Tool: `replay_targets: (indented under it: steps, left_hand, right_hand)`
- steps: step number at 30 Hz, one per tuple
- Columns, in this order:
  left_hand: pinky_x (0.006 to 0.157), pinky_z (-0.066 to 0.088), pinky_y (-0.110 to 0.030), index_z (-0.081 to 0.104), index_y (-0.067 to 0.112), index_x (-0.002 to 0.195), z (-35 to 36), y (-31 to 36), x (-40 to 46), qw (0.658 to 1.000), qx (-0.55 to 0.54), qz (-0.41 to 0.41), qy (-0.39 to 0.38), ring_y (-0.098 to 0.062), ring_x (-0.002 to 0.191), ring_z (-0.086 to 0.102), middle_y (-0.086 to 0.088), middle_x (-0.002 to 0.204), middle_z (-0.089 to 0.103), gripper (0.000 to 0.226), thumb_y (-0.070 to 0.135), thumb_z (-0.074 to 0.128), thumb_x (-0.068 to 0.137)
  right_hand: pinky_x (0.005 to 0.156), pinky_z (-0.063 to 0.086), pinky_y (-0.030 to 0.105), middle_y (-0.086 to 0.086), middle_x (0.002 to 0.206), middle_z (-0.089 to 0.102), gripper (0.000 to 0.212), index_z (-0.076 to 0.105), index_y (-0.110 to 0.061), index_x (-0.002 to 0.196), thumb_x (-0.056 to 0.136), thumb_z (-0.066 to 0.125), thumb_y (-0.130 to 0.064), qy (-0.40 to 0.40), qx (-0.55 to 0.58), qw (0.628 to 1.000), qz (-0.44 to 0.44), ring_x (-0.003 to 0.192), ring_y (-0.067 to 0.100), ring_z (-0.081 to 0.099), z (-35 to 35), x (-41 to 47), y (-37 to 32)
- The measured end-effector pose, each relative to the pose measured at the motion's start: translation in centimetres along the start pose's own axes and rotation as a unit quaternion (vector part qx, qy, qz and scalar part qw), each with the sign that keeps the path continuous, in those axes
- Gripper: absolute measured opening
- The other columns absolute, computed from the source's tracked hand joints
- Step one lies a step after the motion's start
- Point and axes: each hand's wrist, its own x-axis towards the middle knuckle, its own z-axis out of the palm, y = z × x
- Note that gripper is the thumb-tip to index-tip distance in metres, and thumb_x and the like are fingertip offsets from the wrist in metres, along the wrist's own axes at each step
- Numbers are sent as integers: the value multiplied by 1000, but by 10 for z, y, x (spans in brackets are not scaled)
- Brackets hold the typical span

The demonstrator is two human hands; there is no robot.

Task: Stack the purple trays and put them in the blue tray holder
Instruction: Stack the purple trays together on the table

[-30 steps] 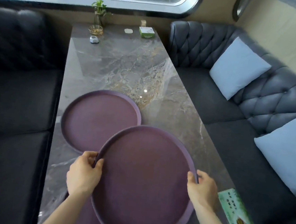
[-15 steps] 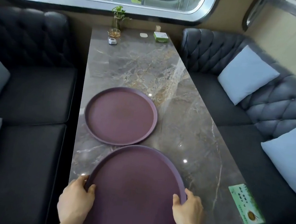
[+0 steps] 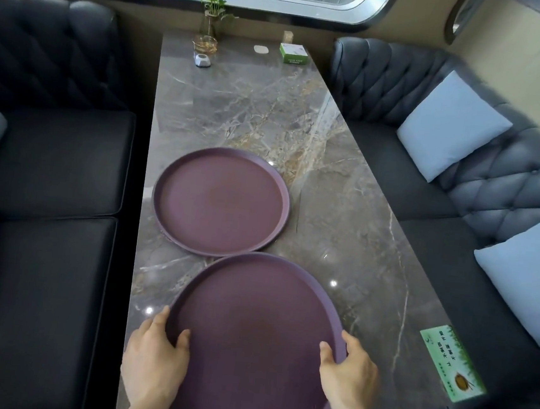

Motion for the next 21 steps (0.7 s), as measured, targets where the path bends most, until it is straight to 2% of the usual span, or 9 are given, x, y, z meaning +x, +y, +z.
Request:
replay_targets:
  steps: [3, 7, 10, 14, 16, 18, 21]
  left_hand:
    - [84, 51, -45, 54, 18, 141, 0, 2, 0, 1000, 14, 11, -1, -29, 115, 59, -4, 125, 66, 64, 36, 72, 82]
    - [73, 47, -39, 52, 20, 141, -3, 3, 0, 997, 70, 37, 0, -24, 118, 58, 1, 125, 66, 67, 47, 68, 82]
    - [71, 48, -38, 60, 20, 134, -6, 0, 5, 993, 105, 57, -1, -24, 112, 61, 4, 116, 71, 61, 50, 66, 82]
    - [68, 43, -37, 62, 23, 129, -12, 4, 10, 991, 124, 47, -14, -29, 100, 69, 2, 110, 74, 51, 50, 60, 87]
    - [67, 41, -35, 65, 24, 123, -15, 8, 15, 991, 126, 31, -18, -32, 93, 70, 1, 105, 75, 45, 52, 55, 89]
    - [66, 42, -35, 65, 24, 108, -17, 12, 21, 991, 128, 16, -23, -31, 87, 69, 2, 97, 74, 38, 54, 51, 90]
    - [70, 46, -38, 59, 23, 95, -17, 22, 36, 995, 100, 5, -12, -30, 89, 65, 2, 93, 68, 34, 56, 51, 89]
  right_hand:
    - [96, 48, 42, 6, 133, 62, 59, 54, -20, 136, 83, 69, -42, -5, -27, 1000, 0, 123, 30, 57, 0, 2, 0]
    - [96, 47, 41, 9, 135, 59, 61, 52, -12, 137, 85, 65, -41, -6, -86, 996, -36, 123, 30, 56, 4, -2, 4]
    - [92, 49, 40, 10, 132, 59, 59, 51, -9, 137, 87, 61, -40, -9, -128, 990, -55, 118, 31, 58, 2, -1, 5]
    - [77, 51, 36, 4, 116, 60, 48, 59, -12, 125, 89, 56, -44, -10, -192, 978, -84, 104, 26, 64, -2, 3, -1]
    - [72, 51, 34, 1, 110, 59, 44, 61, -15, 116, 90, 51, -50, -22, -237, 967, -95, 98, 23, 66, -2, 6, -7]
    - [70, 52, 34, 0, 108, 59, 46, 61, -16, 109, 90, 47, -55, -30, -276, 956, -99, 96, 22, 66, -3, 11, -12]
    - [71, 51, 35, -1, 110, 60, 48, 59, -18, 111, 87, 48, -58, -15, -277, 956, -97, 101, 21, 64, -5, 28, -22]
